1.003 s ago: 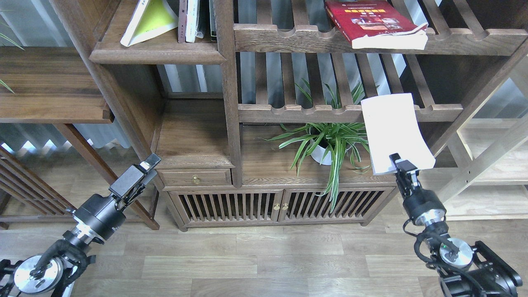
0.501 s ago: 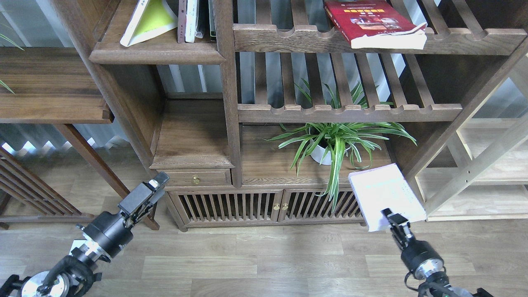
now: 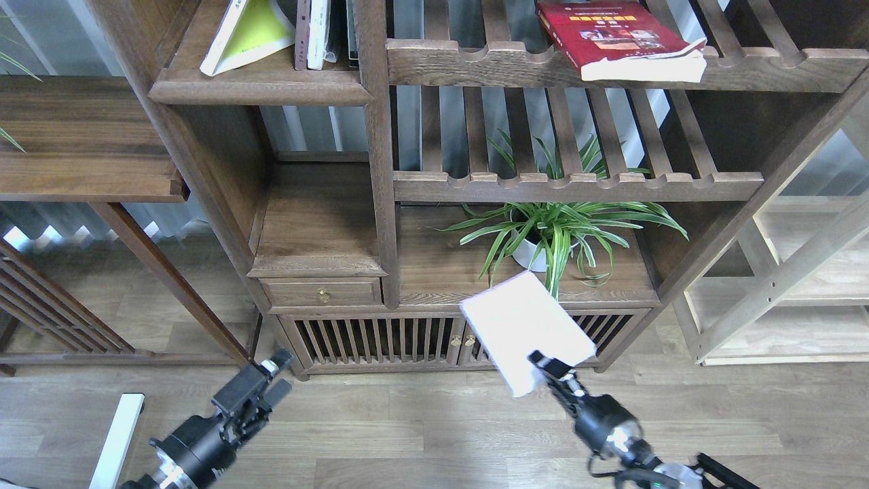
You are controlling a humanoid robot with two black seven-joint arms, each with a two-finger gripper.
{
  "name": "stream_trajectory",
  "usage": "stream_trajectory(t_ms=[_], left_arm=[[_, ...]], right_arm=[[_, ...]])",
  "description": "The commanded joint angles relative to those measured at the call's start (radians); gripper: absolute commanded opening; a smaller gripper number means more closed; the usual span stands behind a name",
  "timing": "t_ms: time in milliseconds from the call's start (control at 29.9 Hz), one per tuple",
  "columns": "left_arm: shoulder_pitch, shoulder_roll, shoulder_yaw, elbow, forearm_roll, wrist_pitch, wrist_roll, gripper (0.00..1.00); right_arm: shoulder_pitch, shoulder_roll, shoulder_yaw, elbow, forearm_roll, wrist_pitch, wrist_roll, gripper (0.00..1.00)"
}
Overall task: Organize books on shelf
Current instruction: 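Lower the white book and pass it to the left gripper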
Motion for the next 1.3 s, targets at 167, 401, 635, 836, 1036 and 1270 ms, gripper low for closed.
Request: stream_trajectory(t_ms=[167, 401, 635, 836, 1036, 1270], left_arm=[[-0.035, -0.005, 0.026, 0.014, -0.224, 0.0, 0.0, 0.99], [-0.041, 0.007, 0.012, 0.019, -0.253, 0.0, 0.0, 0.99], [-0.056, 0.022, 0.019, 0.028, -0.251, 0.0, 0.0, 0.99], [-0.091, 0.024, 0.027, 0.073, -0.241, 0.0, 0.0, 0.99], [-0.136, 0.022, 0.068, 0.109, -0.241, 0.0, 0.0, 0.99], [-0.212, 0.013, 0.116, 0.2, -0.241, 0.0, 0.0, 0.99]], right_arm=[[0.051, 0.127, -0.081, 0.046, -0.007, 0.0, 0.0, 0.03], [0.066, 0.127, -0.176, 0.086, -0.007, 0.0, 0.002, 0.03], [0.072, 0.127, -0.25, 0.132, -0.007, 0.0, 0.002, 0.03], [0.102, 0.127, -0.251, 0.135, -0.009, 0.0, 0.002, 0.03], [0.122, 0.127, -0.259, 0.135, -0.009, 0.0, 0.002, 0.03], [0.128, 0.127, -0.305, 0.136, -0.009, 0.0, 0.006, 0.03]])
